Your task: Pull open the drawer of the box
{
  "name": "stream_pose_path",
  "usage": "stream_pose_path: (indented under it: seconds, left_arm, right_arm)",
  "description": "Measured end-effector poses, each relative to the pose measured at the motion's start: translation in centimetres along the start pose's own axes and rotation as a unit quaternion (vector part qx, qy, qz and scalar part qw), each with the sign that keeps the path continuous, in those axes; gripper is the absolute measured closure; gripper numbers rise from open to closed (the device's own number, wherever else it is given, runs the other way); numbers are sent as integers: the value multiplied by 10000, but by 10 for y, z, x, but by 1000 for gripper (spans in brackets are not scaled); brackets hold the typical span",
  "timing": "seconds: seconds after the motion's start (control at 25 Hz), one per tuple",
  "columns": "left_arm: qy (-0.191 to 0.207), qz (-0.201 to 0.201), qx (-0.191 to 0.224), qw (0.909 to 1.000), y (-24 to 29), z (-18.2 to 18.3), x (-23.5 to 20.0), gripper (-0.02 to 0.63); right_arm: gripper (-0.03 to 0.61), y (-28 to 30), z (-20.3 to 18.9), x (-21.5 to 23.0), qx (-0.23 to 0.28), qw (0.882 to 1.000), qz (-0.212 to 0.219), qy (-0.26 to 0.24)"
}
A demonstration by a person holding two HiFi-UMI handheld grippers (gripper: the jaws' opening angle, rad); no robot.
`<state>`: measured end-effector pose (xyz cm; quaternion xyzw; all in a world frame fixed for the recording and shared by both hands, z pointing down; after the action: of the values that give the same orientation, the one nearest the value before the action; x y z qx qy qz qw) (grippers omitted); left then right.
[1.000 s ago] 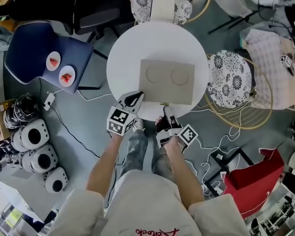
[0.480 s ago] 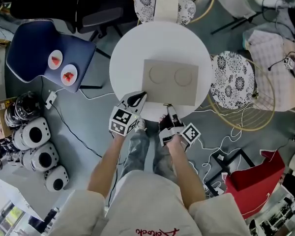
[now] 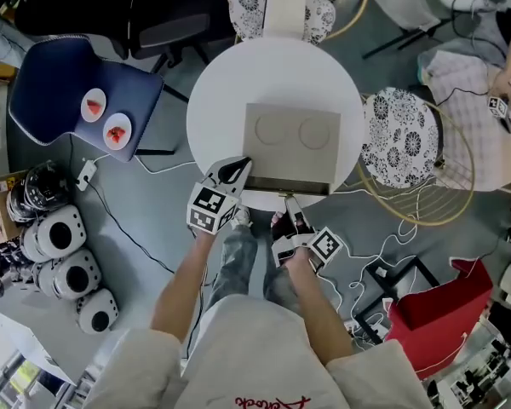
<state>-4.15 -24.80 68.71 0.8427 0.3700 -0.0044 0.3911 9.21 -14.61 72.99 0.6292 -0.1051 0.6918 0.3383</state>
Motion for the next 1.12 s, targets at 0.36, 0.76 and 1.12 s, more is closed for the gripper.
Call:
stream_pose_path:
  seconds: [0.36,0.76,1.12]
  left_arm:
    - [10,17,43,10000,1,2,-1,603]
    - [-20,28,62,10000,4,5,-5,603]
    - [-53,45,64,10000,5,6,-5,603]
  right_arm:
    - [543,-34,-29,18,27,9999,-8,137]
    - [543,-45,-37,25,50,9999,-10,111]
    - [543,-44,-35,25,101,9998,-38,179]
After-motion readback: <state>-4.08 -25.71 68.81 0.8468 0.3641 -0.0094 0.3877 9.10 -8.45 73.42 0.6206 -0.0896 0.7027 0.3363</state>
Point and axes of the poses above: the fingertips, and each gripper's own axes: y forward along the fingers, x to its right, z out of its top, the point moved 2 cm from there along -y, backward along the fingers, and after that the axes turned 13 degrees about -x, right-handed, at the moved point
